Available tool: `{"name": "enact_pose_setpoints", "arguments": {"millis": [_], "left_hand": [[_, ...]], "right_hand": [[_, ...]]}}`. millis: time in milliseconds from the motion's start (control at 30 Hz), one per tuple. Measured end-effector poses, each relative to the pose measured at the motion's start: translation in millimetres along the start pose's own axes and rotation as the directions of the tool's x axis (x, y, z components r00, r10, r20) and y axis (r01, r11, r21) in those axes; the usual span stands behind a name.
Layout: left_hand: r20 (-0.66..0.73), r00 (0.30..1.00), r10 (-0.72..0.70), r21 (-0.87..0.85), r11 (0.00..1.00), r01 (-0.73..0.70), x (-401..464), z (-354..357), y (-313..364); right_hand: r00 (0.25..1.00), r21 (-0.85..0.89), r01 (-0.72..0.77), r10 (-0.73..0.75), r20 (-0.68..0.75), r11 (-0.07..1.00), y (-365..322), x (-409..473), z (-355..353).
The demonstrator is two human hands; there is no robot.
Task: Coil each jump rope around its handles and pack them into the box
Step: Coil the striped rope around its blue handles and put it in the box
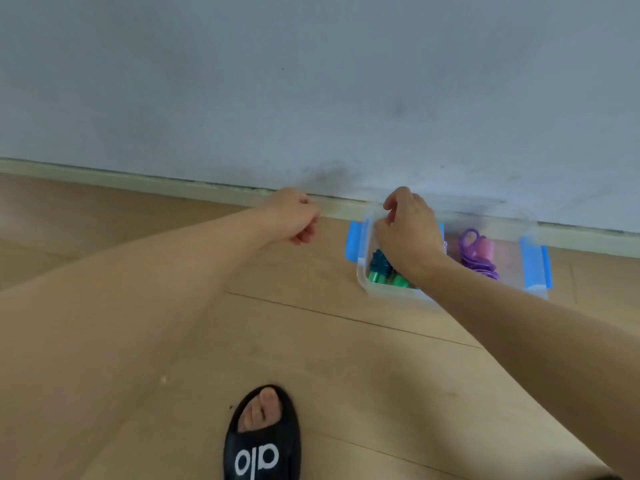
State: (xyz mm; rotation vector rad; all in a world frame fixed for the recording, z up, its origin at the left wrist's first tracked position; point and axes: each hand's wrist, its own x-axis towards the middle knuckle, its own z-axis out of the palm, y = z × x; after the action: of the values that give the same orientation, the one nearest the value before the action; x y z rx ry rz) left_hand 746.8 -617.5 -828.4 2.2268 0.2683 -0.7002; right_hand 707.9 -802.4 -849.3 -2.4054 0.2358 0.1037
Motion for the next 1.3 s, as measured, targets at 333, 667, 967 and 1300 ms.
{"name": "enact_pose_setpoints", "arguments": {"millis": [333,667,967,1300], "left_hand": [[-0.200,0.897,-0.394,0.470,0.765,0.440,-78.8,-79.3,-203.7],[-0.347,0.846,-0.405,0.531,0.659,0.533,-34.0,-7.2,-303.7],[-0.256,0.951,-0.172,0.556,0.778,0.291,-35.4,1.8,-279.8],[0.093,0.959,0.269,0.835,0.504,-0.222,-103.0,-28.9,-79.8]], "right_hand": [[0.737,-0.019,-0.035,0.039,0.675,0.999,-118.3,-60.9,130.2],[0.643,-0.067,-0.268,0.230,0.731,0.961,-102.5,-69.1,186.7],[0.680,0.021,-0.440,0.318,0.661,0.898,-91.6,-52.6,159.1],[0.923,0.401,-0.383,0.358,0.138,0.832,-87.9,-41.3,34.6]]}}
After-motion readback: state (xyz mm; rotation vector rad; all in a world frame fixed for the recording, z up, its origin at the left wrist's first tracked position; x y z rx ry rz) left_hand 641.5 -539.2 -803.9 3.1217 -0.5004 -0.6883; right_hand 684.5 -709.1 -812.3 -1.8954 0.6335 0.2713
